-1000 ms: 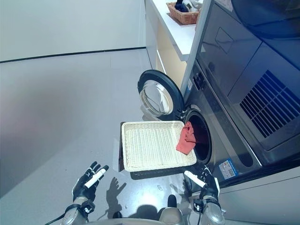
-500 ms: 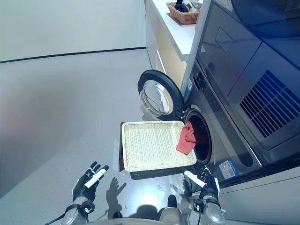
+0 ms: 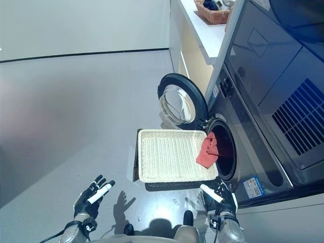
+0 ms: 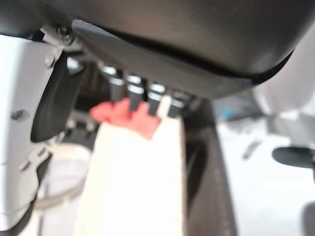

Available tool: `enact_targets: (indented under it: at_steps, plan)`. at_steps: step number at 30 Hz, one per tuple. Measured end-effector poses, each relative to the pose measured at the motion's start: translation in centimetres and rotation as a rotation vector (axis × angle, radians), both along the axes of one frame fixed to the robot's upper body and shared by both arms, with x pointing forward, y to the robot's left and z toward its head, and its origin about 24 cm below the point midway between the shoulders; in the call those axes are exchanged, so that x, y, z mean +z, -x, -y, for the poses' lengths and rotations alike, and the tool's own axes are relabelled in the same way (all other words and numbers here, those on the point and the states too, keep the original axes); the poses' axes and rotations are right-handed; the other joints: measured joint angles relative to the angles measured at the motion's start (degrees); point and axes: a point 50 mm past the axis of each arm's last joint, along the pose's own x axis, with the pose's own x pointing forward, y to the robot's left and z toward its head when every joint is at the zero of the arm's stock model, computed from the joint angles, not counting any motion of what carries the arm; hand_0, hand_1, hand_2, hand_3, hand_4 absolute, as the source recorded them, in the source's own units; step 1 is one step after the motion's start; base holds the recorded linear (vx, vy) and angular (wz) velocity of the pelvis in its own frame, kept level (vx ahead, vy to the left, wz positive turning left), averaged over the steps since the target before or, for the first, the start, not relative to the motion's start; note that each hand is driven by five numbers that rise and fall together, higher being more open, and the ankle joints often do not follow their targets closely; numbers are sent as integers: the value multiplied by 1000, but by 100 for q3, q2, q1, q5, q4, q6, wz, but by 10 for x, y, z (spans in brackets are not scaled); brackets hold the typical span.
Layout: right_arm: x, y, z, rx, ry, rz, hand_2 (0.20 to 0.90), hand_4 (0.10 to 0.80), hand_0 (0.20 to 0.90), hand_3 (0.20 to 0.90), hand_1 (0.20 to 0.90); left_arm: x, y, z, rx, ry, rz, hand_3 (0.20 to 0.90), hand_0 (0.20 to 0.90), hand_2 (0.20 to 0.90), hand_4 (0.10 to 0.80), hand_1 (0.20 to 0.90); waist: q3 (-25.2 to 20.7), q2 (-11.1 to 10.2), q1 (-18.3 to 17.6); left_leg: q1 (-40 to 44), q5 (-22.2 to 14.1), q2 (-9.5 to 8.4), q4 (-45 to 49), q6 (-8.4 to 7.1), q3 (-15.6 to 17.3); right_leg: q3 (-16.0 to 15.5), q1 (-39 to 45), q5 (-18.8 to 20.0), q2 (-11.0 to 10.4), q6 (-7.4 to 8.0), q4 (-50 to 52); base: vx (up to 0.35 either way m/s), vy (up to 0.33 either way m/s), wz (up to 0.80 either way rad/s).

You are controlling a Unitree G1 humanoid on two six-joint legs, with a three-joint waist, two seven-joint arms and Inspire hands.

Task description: Pick up the clothes and place them into the washing machine

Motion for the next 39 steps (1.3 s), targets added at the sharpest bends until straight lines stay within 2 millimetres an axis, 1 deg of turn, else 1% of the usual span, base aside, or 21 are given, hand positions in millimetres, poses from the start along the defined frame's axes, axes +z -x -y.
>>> enact_targets:
  at_steps: [3, 6, 7, 8, 9, 10, 11, 12, 13, 14, 19, 22, 24, 25, 28, 31, 32, 34, 36, 38, 39]
  plan:
    - [0, 0, 0, -21, -20, 4, 900, 800, 900, 900, 900, 2, -8, 4, -19, 4, 20, 900, 900, 900, 800, 900, 112, -7, -35, -12, 21, 9, 68, -33, 1, -131, 154, 81, 1, -11, -131, -18, -36, 19]
    - [0, 0, -2, -17, -31, 9, 900, 800, 900, 900, 900, 7, -17, 8, -37, 10, 52, 900, 900, 900, 800, 900, 142, -28, -9, 3, 8, 17, 80, -47, 27, -98, 141, 67, 72, -34, -131, -42, -40, -4]
    - [1, -4, -3, -9, -34, 21, 900, 800, 900, 900, 900, 8, -19, 9, -40, 9, 60, 900, 900, 900, 800, 900, 201, -55, 23, -5, -19, -31, 138, -61, -81, 10, 128, 70, 82, -40, -131, -25, -9, -18]
    - [4, -10, -2, 3, -33, 39, 900, 800, 900, 900, 900, 9, -24, 11, -46, 12, 73, 900, 900, 900, 800, 900, 263, -40, 14, -11, -84, -34, 156, -73, -372, 41, 119, 78, 90, -33, -131, 19, 4, -18]
    - [5, -13, -2, 6, -30, 47, 900, 800, 900, 900, 900, 9, -24, 12, -47, 15, 72, 900, 900, 900, 800, 900, 275, -32, 34, -11, -150, -61, 162, -65, -570, 82, 106, 78, 90, -32, -132, 48, 43, -20]
    - [6, -16, -2, 9, -30, 55, 900, 800, 900, 900, 900, 9, -24, 12, -51, 16, 71, 900, 900, 900, 800, 900, 276, -41, 27, -5, -195, -94, 168, -40, -680, 132, 68, 84, 69, -22, -131, 84, 93, -22]
    - [8, -20, -2, 14, -30, 69, 900, 800, 900, 900, 900, 9, -25, 12, -50, 18, 75, 900, 900, 900, 800, 900, 303, -89, 8, -4, -236, -163, 182, 7, -647, 177, 65, 90, -21, 14, -132, 94, 116, -17]
    - [9, -20, -2, 13, -30, 70, 900, 800, 900, 900, 900, 9, -25, 12, -50, 18, 74, 900, 900, 900, 800, 900, 307, -98, 0, -6, -240, -150, 188, 19, -615, 157, 64, 99, -40, 14, -131, 101, 136, -9]
    - [8, -17, -2, 9, -31, 68, 900, 800, 900, 900, 900, 11, -28, 12, -55, 15, 83, 900, 900, 900, 800, 900, 325, -134, -21, 4, -257, -217, 212, 43, -547, 175, 59, 98, -79, 27, -131, 92, 132, -11]
    - [8, -18, -3, 7, -34, 70, 900, 800, 900, 900, 900, 10, -25, 11, -53, 12, 76, 900, 900, 900, 800, 900, 318, -150, 6, 19, -266, -232, 205, 64, -497, 194, 41, 114, -108, 30, -130, 91, 153, -14]
    - [8, -16, -3, 7, -35, 71, 900, 800, 900, 900, 900, 10, -25, 9, -55, 7, 74, 900, 900, 900, 800, 900, 313, -150, -15, 102, -319, -378, 196, 143, -213, 492, -98, 191, -182, 129, -61, 52, 137, -27]
    - [10, -21, -5, 15, -35, 83, 900, 800, 900, 900, 900, 11, -26, 8, -56, 0, 77, 900, 900, 900, 800, 900, 301, -172, -22, 143, -398, -489, 226, 228, 5, 546, -174, 212, -274, 156, 44, -8, 86, -29]
    - [8, -18, -8, 14, -45, 75, 900, 800, 900, 900, 900, 13, -30, 6, -58, -6, 89, 900, 900, 900, 800, 900, 265, -233, -10, 117, -481, -546, 330, 270, 74, 601, -252, 207, -314, 152, 111, 18, 9, -21]
    - [7, -18, -12, 14, -55, 75, 900, 800, 900, 900, 900, 14, -30, 4, -56, -13, 89, 900, 900, 900, 800, 900, 238, -276, -20, 117, -484, -531, 337, 274, 76, 607, -251, 191, -335, 130, 96, 46, -20, -14]
    - [0, -6, -14, 5, -67, 35, 900, 800, 900, 900, 900, 13, -25, -1, -48, -24, 76, 900, 900, 900, 800, 900, 82, -416, -9, 109, -477, -513, 299, 265, 52, 548, -232, 174, -331, 130, 6, 73, -18, 1]
    - [-2, 0, -13, -4, -64, 20, 900, 800, 900, 900, 900, 9, -17, -1, -42, -19, 53, 900, 900, 900, 800, 900, -44, -471, -15, 109, -476, -497, 287, 262, 27, 493, -217, 179, -328, 137, 14, 42, 38, 6]
    - [-2, 1, -12, -3, -60, 17, 900, 800, 900, 900, 900, 8, -13, -1, -39, -17, 44, 900, 900, 900, 800, 900, -67, -488, -18, 117, -476, -535, 288, 263, 10, 469, -181, 201, -331, 171, 31, -1, 60, 12]
    - [-2, 1, -12, 1, -57, 14, 900, 800, 900, 900, 900, 7, -13, -1, -36, -13, 38, 900, 900, 900, 800, 900, -73, -485, -18, 120, -481, -544, 322, 276, -68, 445, -197, 201, -347, 167, 186, 8, 122, 14]
    - [-1, -6, -11, 4, -51, 25, 900, 800, 900, 900, 900, 6, -16, 1, -44, 5, 41, 900, 900, 900, 800, 900, -25, -396, -42, 123, -550, -552, 462, 368, -96, 482, -364, 228, -384, 161, 714, 7, 208, 13]
    - [0, -9, -11, 6, -52, 32, 900, 800, 900, 900, 900, 6, -19, 2, -55, 11, 45, 900, 900, 900, 800, 900, 36, -312, -83, 107, -758, -625, 828, 485, -100, 509, -505, 409, -439, 183, 1247, 37, 177, 2]
    - [2, -14, -11, 12, -51, 45, 900, 800, 900, 900, 900, 5, -19, 1, -53, 10, 39, 900, 900, 900, 800, 900, 104, -199, -99, -23, -926, -574, 1210, 629, -71, 567, -670, 622, -459, 183, 1563, 106, 106, -15]
